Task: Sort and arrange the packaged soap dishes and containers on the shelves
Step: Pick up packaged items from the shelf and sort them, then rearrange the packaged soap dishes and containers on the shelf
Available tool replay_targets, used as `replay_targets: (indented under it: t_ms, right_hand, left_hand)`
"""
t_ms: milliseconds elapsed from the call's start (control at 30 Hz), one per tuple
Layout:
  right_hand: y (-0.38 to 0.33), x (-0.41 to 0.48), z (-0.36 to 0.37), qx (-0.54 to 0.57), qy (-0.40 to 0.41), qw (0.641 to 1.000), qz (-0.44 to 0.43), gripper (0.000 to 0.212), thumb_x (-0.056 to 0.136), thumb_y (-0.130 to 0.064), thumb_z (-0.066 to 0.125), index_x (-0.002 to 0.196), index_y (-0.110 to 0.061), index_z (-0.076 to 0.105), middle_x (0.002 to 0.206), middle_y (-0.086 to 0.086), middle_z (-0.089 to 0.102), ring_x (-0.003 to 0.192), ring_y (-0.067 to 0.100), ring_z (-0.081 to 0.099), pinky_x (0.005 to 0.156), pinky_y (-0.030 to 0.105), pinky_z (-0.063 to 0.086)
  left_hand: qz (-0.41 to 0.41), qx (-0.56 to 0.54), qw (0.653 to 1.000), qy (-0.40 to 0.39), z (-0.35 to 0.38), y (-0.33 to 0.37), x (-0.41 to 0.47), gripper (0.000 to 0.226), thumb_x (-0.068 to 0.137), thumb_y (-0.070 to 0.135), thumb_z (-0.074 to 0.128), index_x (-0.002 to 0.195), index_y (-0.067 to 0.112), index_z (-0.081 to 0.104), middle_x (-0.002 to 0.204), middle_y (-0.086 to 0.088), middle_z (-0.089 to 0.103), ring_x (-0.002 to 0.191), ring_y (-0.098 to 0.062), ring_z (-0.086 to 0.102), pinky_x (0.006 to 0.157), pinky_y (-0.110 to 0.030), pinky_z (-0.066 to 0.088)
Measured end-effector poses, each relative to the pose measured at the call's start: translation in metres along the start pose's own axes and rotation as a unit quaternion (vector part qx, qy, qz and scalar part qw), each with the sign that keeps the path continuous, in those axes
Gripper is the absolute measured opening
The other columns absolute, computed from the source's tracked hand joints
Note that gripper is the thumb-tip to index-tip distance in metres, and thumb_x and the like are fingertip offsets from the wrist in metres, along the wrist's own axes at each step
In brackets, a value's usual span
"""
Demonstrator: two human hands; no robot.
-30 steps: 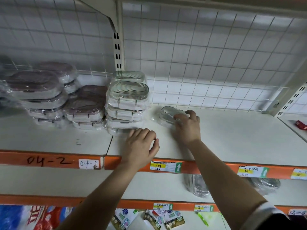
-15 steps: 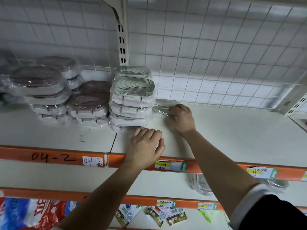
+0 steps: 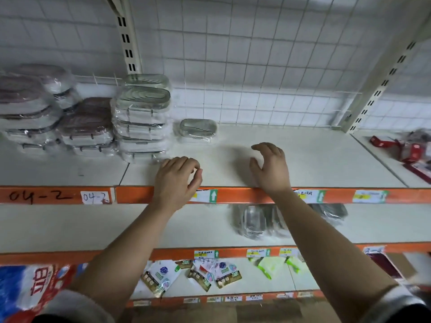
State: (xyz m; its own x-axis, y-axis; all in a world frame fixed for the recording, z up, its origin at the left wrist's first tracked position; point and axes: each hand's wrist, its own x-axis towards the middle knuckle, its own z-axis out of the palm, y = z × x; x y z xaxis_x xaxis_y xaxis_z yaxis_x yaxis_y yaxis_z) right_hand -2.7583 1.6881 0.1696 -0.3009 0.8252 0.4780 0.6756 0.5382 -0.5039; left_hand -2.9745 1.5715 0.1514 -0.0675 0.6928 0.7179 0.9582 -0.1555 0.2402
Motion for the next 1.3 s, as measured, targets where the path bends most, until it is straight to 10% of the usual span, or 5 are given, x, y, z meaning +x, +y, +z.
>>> replay_targets:
  t_ms: [500, 1300]
  right_hand:
    - [0.122, -0.172, -0.086, -0.015, 0.012, 0.997, 0.08, 0.022, 0.086, -0.01, 0.066, 0.108, -0.005, 0.065, 0.111, 0.013, 0.06, 0.104, 0.037, 0.051, 0.088, 0.045, 0.045]
    - [0.264, -0.156, 0.077, -0.089, 0.018, 0.992, 0.085, 0.054, 0.088, -0.046, 0.065, 0.134, -0.018, 0.058, 0.146, 0.014, 0.046, 0.135, 0.041, 0.035, 0.11, 0.052, 0.033]
  left_hand:
    - [0.01, -0.05, 0.991, -0.127, 0.088, 0.179, -0.104, 0.037, 0.093, 0.028, 0.044, 0.111, 0.007, 0.068, 0.113, -0.007, 0.067, 0.103, -0.027, 0.062, 0.086, -0.037, 0.047]
    - [-0.082, 0.096, 0.938, -0.324, 0.35, 0.111, -0.154, 0.077, 0.095, 0.063, 0.028, 0.154, 0.014, 0.02, 0.16, -0.008, 0.02, 0.148, -0.039, 0.004, 0.121, -0.045, 0.007]
